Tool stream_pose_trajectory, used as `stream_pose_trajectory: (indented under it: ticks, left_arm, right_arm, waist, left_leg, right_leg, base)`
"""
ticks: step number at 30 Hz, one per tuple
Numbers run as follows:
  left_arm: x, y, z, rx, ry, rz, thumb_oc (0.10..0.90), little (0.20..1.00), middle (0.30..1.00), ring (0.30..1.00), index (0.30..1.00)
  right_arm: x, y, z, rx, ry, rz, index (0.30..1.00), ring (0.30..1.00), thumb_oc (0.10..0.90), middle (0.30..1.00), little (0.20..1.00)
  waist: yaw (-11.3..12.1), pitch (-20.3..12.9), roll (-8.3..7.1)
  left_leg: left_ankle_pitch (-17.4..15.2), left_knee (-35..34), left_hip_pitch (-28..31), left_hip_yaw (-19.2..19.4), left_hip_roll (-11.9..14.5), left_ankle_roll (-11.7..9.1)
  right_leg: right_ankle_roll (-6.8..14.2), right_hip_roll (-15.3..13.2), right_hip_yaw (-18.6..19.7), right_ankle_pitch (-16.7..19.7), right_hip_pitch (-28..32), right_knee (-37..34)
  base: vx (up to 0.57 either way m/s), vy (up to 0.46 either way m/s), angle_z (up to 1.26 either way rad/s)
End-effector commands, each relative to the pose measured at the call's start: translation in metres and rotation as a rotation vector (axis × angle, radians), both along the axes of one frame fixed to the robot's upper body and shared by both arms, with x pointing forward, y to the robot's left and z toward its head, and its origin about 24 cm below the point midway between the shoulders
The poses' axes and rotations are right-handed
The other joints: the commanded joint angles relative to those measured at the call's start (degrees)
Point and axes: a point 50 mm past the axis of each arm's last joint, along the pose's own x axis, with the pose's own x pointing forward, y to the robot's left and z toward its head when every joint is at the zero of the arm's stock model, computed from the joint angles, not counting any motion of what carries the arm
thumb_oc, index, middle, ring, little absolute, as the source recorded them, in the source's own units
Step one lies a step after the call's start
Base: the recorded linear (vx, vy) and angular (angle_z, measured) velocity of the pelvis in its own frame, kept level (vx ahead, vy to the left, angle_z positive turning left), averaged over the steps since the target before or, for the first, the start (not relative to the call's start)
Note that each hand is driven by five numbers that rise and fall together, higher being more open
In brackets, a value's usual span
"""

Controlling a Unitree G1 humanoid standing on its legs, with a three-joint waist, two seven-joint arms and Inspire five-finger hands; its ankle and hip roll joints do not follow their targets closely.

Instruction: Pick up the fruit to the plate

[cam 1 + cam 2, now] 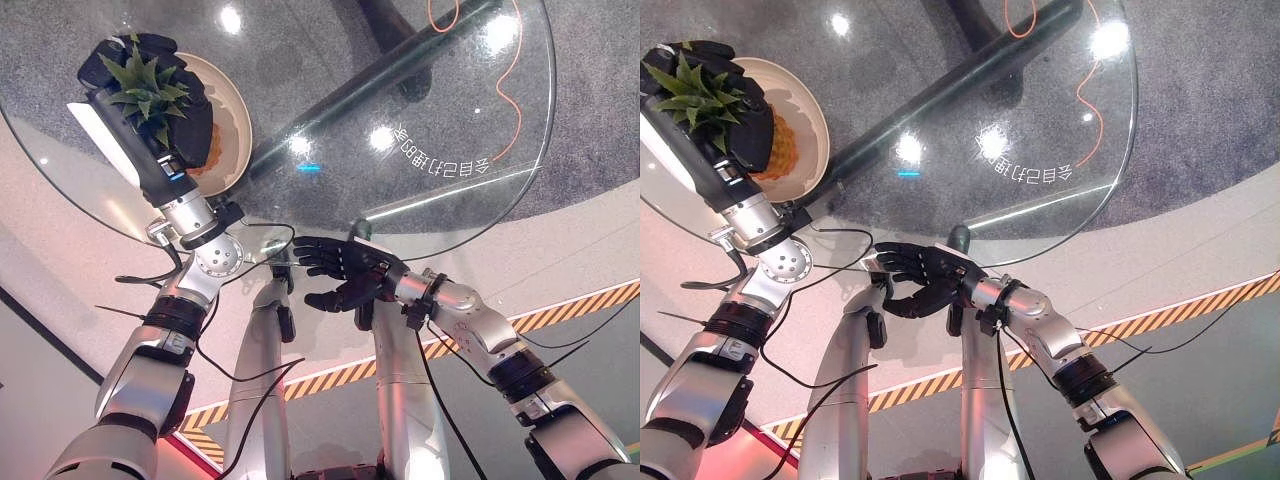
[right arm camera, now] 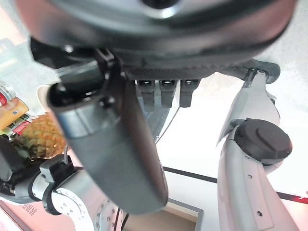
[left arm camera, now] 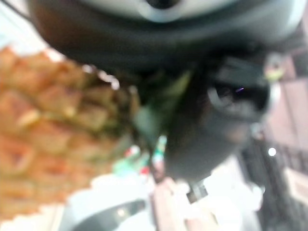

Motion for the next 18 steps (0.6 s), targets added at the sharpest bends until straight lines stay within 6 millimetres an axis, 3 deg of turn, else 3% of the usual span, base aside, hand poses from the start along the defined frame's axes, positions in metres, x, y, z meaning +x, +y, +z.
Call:
stream_pose_trajectory:
  ticks: [1,2,18]
  left_arm:
    - [-0.0081,0.0047,0.0289,-0.059,-0.177,-0.046,0.674,0.774,0.792,0.792,0.792]
    - [-0.0080,0.0050,0.0293,-0.060,-0.176,-0.045,0.800,0.900,0.900,0.900,0.900]
    - [-0.0062,0.0094,0.0277,-0.068,-0.134,-0.051,0.800,0.900,0.900,0.900,0.900]
  right_arm:
    - [-0.0147,0.0180,0.0123,0.104,-0.048,0.116,0.900,0.900,0.800,0.900,0.900]
    - [-0.0147,0.0181,0.0122,0.104,-0.048,0.116,0.900,0.900,0.800,0.900,0.900]
    - [-0.0150,0.0192,0.0129,0.112,-0.051,0.128,0.900,0.900,0.800,0.900,0.900]
  waist:
    - [1.06,-1.29,0.51]
    - [1.06,-1.29,0.51]
    - [1.30,-1.29,0.60]
  left_leg:
    - [2.20,-4.40,2.21,-0.17,-4.78,-2.21]
    - [2.21,-4.45,2.31,-0.09,-4.73,-2.22]
    - [2.41,-5.53,3.73,0.13,-4.61,-2.23]
  right_leg:
    - [1.45,4.64,-2.48,1.93,2.66,0.44]
    - [1.46,4.60,-2.55,1.89,2.76,0.44]
    - [1.59,4.49,-2.88,1.89,4.09,-0.26]
  base:
    - [0.00,0.000,0.00]
    - [0.00,0.000,0.00]
    - [0.00,0.000,0.00]
